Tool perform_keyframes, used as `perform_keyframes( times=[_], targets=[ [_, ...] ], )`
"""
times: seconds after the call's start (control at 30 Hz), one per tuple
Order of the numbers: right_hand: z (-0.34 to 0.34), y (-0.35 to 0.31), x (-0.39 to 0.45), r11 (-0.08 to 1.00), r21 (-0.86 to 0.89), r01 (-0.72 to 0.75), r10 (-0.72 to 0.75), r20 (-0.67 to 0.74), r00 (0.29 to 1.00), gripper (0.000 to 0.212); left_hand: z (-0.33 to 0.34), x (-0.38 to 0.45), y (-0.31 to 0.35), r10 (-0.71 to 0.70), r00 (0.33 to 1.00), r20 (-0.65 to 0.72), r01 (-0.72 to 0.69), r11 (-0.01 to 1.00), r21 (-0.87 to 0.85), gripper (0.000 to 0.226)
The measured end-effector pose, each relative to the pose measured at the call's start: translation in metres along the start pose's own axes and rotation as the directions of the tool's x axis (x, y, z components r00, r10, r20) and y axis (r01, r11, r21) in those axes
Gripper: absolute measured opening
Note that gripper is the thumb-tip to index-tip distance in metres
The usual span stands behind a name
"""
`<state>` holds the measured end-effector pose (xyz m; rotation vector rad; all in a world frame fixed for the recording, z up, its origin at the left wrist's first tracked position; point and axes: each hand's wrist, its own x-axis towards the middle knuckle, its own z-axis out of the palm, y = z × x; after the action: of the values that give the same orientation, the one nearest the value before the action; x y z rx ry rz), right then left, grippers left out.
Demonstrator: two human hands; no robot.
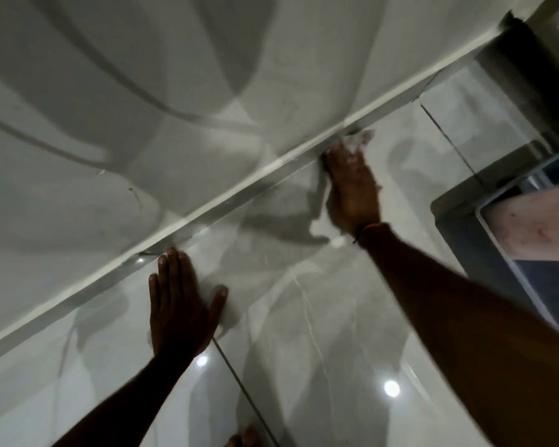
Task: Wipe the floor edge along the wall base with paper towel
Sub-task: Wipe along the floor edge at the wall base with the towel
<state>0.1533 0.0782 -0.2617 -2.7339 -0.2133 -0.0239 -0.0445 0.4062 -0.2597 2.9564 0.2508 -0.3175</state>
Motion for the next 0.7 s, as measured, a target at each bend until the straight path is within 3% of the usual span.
perform_keyframes(
  times=[0.17, 0.27, 0.37, 0.53, 0.7],
  targets=[
    [0.048, -0.15, -0.075, 0.98, 0.17, 0.099, -0.12, 0.117, 0.986, 0.066, -0.003, -0.001, 0.0, 0.024, 0.999, 0.024, -0.024, 1.0, 0.0, 0.102],
    [0.066, -0.203, -0.104, 0.966, 0.129, 0.223, -0.244, 0.18, 0.953, 0.069, -0.003, -0.001, -0.003, 0.053, 0.997, 0.057, -0.055, 0.998, 0.032, 0.097],
    [0.072, -0.207, -0.103, 0.967, 0.12, 0.223, -0.243, 0.18, 0.953, 0.068, -0.005, 0.0, -0.006, 0.071, 0.994, 0.085, -0.074, 0.997, 0.029, 0.098],
    [0.048, -0.187, -0.1, 0.908, 0.346, 0.238, -0.31, 0.172, 0.935, 0.067, -0.022, 0.0, -0.01, 0.075, 0.984, 0.159, -0.068, 0.997, -0.047, 0.104],
    [-0.028, -0.146, -0.146, 0.935, 0.346, 0.078, -0.111, 0.077, 0.991, 0.087, -0.082, -0.024, 0.014, 0.101, 0.969, 0.224, -0.085, 0.993, -0.081, 0.105]
  ],
)
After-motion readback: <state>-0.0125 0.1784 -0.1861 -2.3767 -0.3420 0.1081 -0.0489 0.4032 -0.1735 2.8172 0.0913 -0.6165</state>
